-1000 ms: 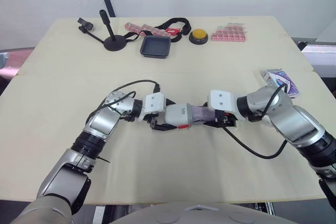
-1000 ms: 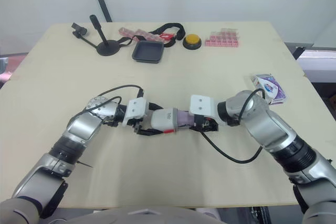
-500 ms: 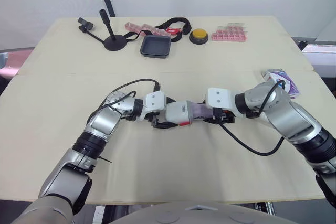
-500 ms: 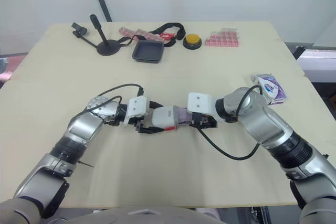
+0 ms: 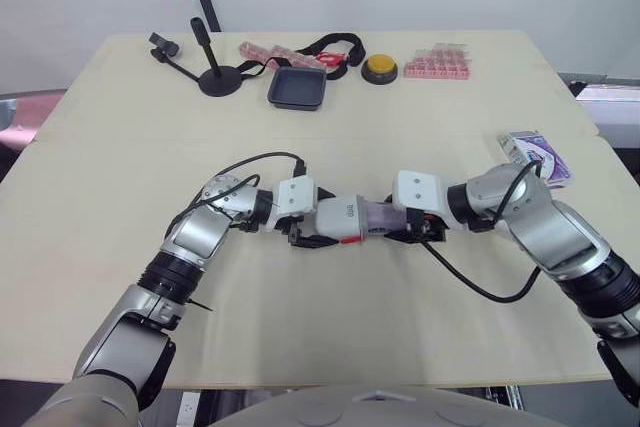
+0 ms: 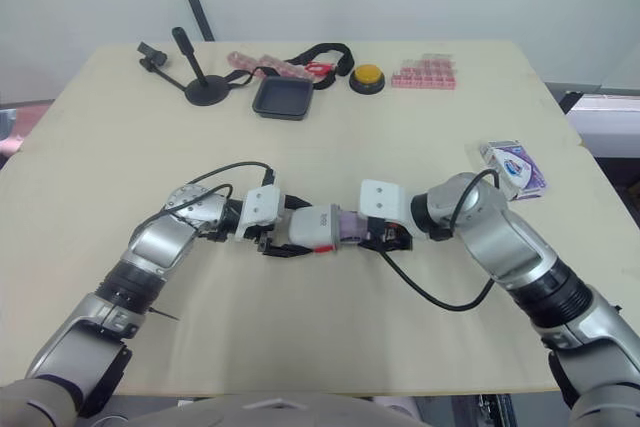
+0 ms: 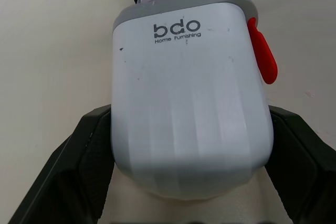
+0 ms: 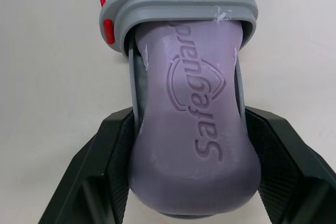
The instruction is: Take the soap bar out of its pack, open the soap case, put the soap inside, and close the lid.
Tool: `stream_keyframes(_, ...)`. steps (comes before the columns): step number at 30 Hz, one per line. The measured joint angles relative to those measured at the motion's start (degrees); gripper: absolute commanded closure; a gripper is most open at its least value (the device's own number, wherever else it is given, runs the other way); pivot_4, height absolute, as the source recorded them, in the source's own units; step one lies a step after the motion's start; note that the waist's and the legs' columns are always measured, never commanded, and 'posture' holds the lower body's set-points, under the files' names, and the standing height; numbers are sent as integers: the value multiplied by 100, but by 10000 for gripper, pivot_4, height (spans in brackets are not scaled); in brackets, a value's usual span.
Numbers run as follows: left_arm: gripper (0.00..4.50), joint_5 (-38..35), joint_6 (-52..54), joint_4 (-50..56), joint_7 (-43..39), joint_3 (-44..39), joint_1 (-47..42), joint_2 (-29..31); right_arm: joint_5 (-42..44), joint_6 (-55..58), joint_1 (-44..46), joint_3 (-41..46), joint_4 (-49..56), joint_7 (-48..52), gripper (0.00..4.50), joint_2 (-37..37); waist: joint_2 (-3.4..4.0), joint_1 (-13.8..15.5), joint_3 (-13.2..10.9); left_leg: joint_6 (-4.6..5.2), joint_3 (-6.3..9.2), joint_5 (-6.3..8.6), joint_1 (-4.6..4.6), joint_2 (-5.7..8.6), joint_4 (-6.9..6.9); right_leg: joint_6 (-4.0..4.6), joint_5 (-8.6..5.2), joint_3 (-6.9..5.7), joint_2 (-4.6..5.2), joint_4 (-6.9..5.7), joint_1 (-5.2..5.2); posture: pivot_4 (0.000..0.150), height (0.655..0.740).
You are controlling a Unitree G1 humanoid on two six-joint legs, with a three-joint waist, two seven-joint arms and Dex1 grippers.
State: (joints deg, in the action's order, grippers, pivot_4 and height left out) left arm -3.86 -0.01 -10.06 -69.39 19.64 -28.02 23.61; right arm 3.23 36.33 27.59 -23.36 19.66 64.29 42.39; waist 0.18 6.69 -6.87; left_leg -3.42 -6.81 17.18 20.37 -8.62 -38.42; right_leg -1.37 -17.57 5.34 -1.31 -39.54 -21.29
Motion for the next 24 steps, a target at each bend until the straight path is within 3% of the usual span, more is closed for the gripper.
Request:
stream_keyframes(16, 10288, 2, -129, 8, 42, 76, 8, 4, -121, -270, 291, -257, -253, 196, 19219, -170, 0, 2, 0, 0, 0, 0, 18, 0, -27, 0, 0, 8, -6, -27, -20, 1500, 7400)
stream_keyframes(18, 10288, 2, -130, 8, 55, 76, 8, -2, -103, -173, 319, -259, -248, 200, 8682, -210, 0, 6, 0, 1, 0, 0, 17, -3, -31, 0, 0, 8, -6, -33, -21, 1500, 7400)
stream_keyframes(20, 10288, -3, -133, 12, 87, 85, 7, -70, 15, -21, 330, -264, -157, 209, 2405, -317, 0, 10, 0, 1, 0, 0, 17, -4, -32, 0, 0, 9, -5, -36, -23, 1500, 7400)
stream_keyframes(21, 10288, -4, -133, 11, 99, 90, 11, -70, 39, 29, 327, -265, -100, 221, 341, -324, 0, 8, 0, 1, -1, 0, 18, -5, -33, 0, 0, 9, -7, -38, -26, 1500, 7400)
stream_keyframes(24, 10288, -5, -149, 13, 113, 111, 10, -72, 138, 133, 262, -247, 26, 234, 341, -232, 0, 21, 0, 0, -1, 1, 18, -7, -35, 0, 0, 13, -9, -40, -26, 1500, 7400)
